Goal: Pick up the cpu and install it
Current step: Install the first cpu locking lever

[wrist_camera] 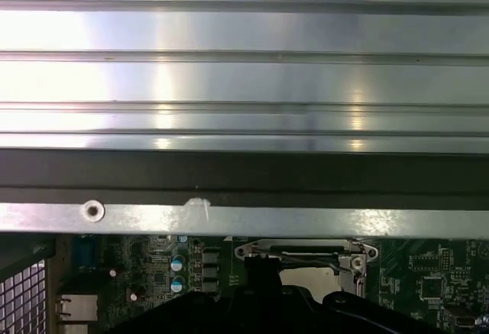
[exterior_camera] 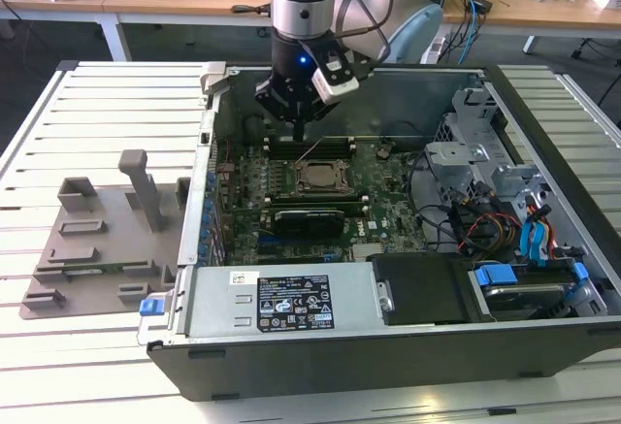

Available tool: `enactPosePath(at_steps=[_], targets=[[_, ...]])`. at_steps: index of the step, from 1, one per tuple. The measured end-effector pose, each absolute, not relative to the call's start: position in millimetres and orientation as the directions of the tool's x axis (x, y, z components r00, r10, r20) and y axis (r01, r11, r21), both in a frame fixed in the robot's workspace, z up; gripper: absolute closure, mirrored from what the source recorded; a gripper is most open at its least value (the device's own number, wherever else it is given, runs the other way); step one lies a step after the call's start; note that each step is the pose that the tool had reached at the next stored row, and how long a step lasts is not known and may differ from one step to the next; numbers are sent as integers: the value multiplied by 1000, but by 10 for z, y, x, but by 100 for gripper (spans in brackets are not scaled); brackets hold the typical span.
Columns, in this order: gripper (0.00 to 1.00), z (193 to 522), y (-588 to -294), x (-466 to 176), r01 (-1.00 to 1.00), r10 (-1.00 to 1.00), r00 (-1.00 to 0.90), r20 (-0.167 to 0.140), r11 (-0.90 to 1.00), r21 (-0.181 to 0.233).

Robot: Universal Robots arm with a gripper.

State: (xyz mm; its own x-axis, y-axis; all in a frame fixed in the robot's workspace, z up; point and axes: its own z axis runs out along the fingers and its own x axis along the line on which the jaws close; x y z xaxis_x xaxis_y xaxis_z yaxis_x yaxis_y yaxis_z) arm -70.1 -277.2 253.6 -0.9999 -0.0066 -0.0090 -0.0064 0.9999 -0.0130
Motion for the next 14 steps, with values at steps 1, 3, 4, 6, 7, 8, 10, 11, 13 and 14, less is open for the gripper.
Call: enactPosePath(at_steps=[1, 3, 4, 6, 7, 8, 10, 11, 13, 14], targets=[[89, 2517, -2772, -701, -6, -7, -1000, -9, 1000, -13], [89, 2502, -2773, -702, -6, -7, -1000, -9, 1000, -13], [89, 2497, -2772, -701, -6, -7, -1000, -9, 1000, -13], [89, 2491, -2772, -701, -6, -7, -1000, -9, 1000, -13], [89, 2488, -2772, -701, -6, -7, -1000, -9, 1000, -13], [89, 2487, -2772, -701, -6, -7, -1000, -9, 1000, -13], [89, 2484, -2772, -702, -6, -7, -1000, -9, 1000, -13], [89, 2482, -2772, -701, -6, -7, -1000, -9, 1000, -13], [89, 2470, -2772, -701, -6, -7, -1000, -9, 1000, -13], [89, 2464, -2772, -701, -6, -7, -1000, -9, 1000, -13]])
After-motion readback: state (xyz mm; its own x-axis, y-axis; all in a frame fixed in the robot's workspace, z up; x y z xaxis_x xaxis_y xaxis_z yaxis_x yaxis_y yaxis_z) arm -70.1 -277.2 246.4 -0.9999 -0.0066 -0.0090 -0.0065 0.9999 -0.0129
